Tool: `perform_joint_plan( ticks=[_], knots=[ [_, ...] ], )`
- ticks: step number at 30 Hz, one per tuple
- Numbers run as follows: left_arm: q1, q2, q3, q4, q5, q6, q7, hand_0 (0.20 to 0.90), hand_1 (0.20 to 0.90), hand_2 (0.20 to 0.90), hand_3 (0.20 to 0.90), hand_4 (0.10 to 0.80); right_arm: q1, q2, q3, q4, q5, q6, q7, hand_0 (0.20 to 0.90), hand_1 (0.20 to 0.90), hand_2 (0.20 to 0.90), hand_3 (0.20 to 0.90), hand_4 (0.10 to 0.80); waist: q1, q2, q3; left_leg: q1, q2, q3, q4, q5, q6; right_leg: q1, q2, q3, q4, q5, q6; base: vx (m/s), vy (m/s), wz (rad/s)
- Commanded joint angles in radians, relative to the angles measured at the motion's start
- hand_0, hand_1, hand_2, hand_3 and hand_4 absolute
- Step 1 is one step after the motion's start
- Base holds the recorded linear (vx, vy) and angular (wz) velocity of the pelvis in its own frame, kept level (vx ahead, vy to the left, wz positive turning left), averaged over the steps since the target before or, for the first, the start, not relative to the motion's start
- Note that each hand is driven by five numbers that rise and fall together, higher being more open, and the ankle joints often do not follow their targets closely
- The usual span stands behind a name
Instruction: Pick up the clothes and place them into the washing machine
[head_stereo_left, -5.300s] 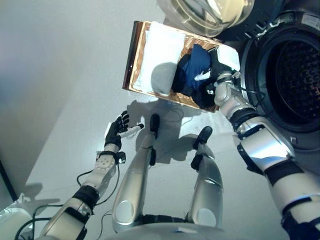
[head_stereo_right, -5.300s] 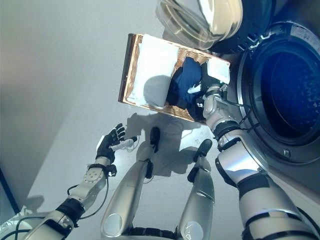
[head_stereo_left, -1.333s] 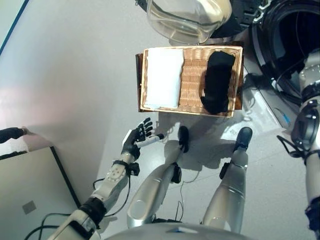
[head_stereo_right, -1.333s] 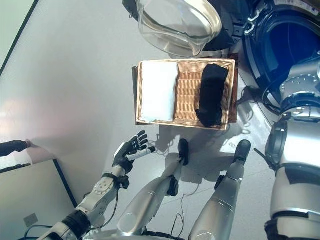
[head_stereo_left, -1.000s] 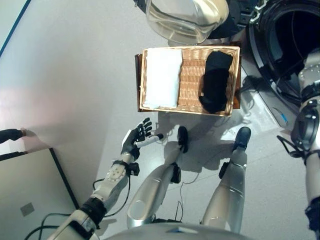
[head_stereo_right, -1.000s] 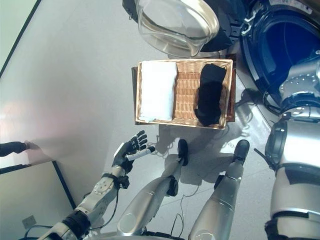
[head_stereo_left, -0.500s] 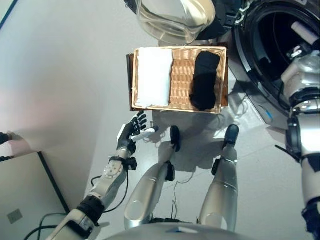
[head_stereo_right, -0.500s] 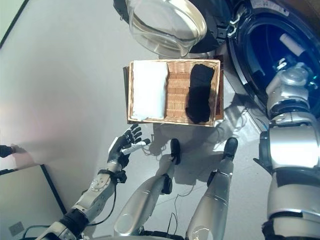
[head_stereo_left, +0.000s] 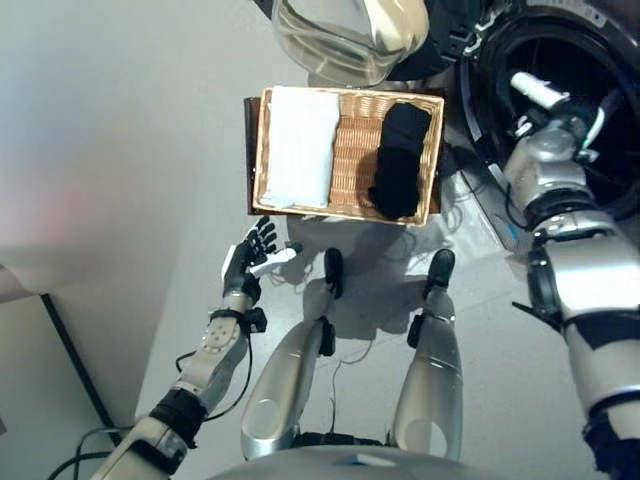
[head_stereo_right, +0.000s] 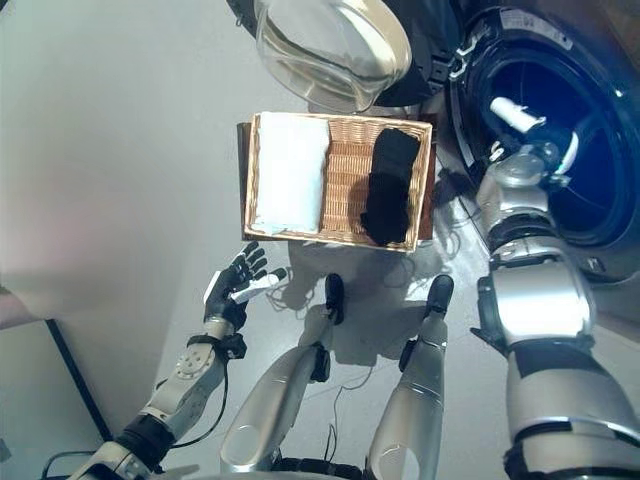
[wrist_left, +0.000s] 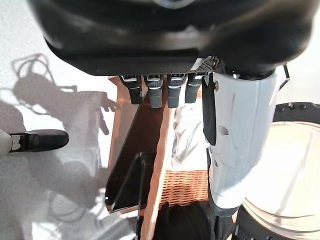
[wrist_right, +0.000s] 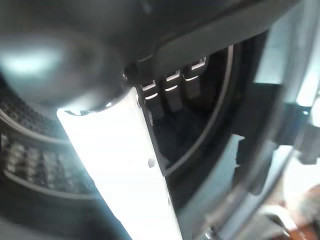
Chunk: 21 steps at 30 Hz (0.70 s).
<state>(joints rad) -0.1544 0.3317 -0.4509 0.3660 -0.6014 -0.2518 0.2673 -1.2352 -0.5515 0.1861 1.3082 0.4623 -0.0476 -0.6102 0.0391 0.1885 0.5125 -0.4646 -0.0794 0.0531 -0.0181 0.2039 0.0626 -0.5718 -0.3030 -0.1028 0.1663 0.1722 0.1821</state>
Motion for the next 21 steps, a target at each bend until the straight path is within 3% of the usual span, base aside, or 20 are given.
perform_joint_plan(
  ticks=[1,6,10,21],
  knots=[
    [0.041,0.057,0.036,-0.039,0.019,-0.078,0.024,0.9,0.9,0.9,0.9,0.8,0.002,-0.016,0.051,-0.11,-0.065,-0.086,-0.055,0.9,0.9,0.9,0.9,0.8,0.003,-0.011,-0.011,-0.062,0.056,0.034,0.145,-0.13,-0.106,0.015,0.034,0.038,0.006,-0.057,-0.04,0.0,0.0,0.0],
    [0.046,0.055,0.051,-0.037,0.024,-0.077,0.035,0.9,0.9,0.9,0.9,0.8,0.065,0.044,0.05,-0.174,-0.145,-0.073,-0.092,0.9,0.9,0.9,0.9,0.8,0.001,-0.021,-0.012,-0.056,0.059,0.034,0.152,-0.134,-0.105,0.027,0.037,0.035,0.006,-0.058,-0.042,0.0,0.0,0.0],
    [0.053,0.052,0.075,-0.041,0.051,-0.081,0.06,0.9,0.9,0.9,0.9,0.8,0.165,0.105,0.049,-0.275,-0.32,-0.03,-0.153,0.9,0.9,0.9,0.9,0.8,-0.003,-0.033,-0.013,-0.052,0.062,0.03,0.161,-0.138,-0.103,0.033,0.04,0.036,0.013,-0.062,-0.045,0.0,0.0,0.0],
    [0.059,0.025,0.098,-0.014,0.088,-0.085,0.083,0.9,0.9,0.9,0.9,0.8,0.303,0.141,0.085,-0.441,-0.532,0.018,-0.158,0.9,0.9,0.9,0.9,0.8,-0.009,-0.057,-0.011,-0.042,0.068,0.027,0.153,-0.135,-0.101,0.039,0.048,0.034,0.014,-0.066,-0.047,0.004,-0.001,0.0]
  ],
)
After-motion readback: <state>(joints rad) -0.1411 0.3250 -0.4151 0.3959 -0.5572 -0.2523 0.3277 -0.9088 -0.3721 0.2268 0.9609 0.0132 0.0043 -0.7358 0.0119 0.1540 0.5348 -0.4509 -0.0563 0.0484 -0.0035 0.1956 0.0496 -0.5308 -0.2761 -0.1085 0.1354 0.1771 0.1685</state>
